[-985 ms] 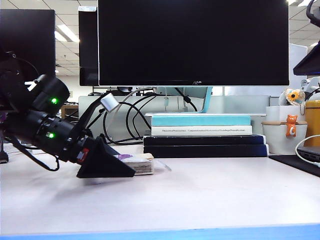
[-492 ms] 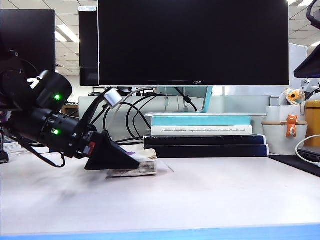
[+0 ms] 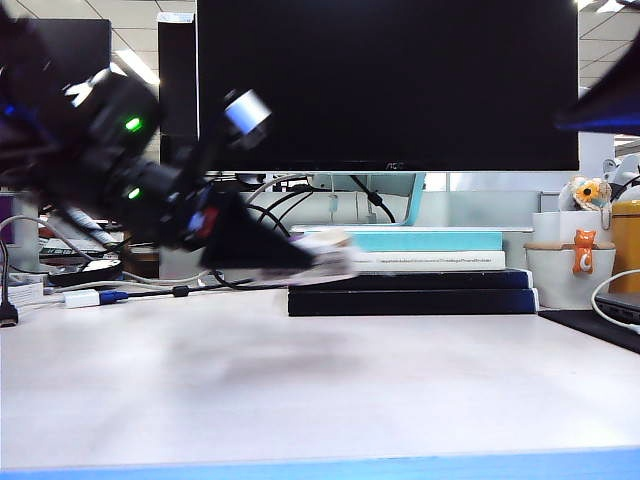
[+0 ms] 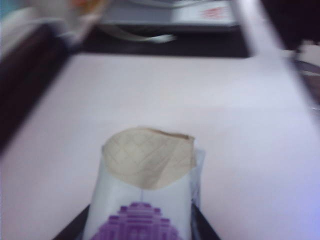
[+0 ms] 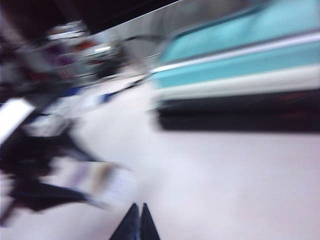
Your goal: Pick up a packet of tissues from the table with the left hand, then take a tissue from it with the right hand.
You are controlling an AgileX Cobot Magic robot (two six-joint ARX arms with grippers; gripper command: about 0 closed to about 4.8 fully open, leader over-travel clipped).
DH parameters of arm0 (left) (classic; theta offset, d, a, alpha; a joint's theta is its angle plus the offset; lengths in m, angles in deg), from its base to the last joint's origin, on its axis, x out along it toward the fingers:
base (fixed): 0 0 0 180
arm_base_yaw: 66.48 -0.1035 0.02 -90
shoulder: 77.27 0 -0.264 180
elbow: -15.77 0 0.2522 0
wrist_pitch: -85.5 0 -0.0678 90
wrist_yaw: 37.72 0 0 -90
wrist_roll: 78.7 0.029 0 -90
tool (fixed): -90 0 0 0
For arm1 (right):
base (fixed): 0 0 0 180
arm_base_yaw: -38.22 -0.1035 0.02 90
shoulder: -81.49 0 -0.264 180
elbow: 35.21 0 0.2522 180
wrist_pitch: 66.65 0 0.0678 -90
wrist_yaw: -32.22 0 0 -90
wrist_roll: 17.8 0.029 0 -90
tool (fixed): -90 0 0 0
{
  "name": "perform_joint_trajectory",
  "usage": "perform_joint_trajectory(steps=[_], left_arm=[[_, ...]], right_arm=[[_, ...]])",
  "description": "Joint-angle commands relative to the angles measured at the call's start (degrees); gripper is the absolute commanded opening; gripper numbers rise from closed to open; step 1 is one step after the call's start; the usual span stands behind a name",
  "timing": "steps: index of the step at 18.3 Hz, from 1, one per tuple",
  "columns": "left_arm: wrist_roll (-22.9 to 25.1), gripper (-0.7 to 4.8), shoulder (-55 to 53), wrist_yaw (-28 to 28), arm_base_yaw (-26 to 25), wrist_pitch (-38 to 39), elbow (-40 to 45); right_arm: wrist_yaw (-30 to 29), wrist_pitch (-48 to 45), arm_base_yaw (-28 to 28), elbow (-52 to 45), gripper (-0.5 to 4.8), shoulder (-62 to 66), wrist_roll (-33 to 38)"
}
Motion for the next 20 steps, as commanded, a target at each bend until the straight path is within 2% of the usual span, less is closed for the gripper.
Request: perform_joint_trajectory(steps=[1,2,3,6,11,20], left_arm=[[0.1,2.43,3.2,0.7,4.6,0.0,-0.3],[0.1,2.43,4.9,0.6,6.8,-0.2,-0.4],[0.1,2.43,6.1,0.5,8.5,-0.2,-0.4],[0.0,2.43,6.8,0.3,11.4,-0.2,-0.4],[-0.2,2.43,6.8,-0.9,14.6,-2.6,-0.5],[-2.7,2.43,6.8,0.3,15.1,-2.3,-4.0]], right_arm=[[-7.8,-1.1,0.0,0.3,0.46,0.0,7.8],[-11.5,-1.1,0.0,0.5,1.06,0.2,11.0],[-15.0,-1.2,0.0,0.5,1.08,0.4,13.2],[-20.1,-3.9,0.0,0.5,1.08,1.5,19.0],[-25.0,-4.5,0.0,0.5,1.08,5.1,20.9],[-25.1,-2.8,0.0,0.5,1.08,5.6,20.4]])
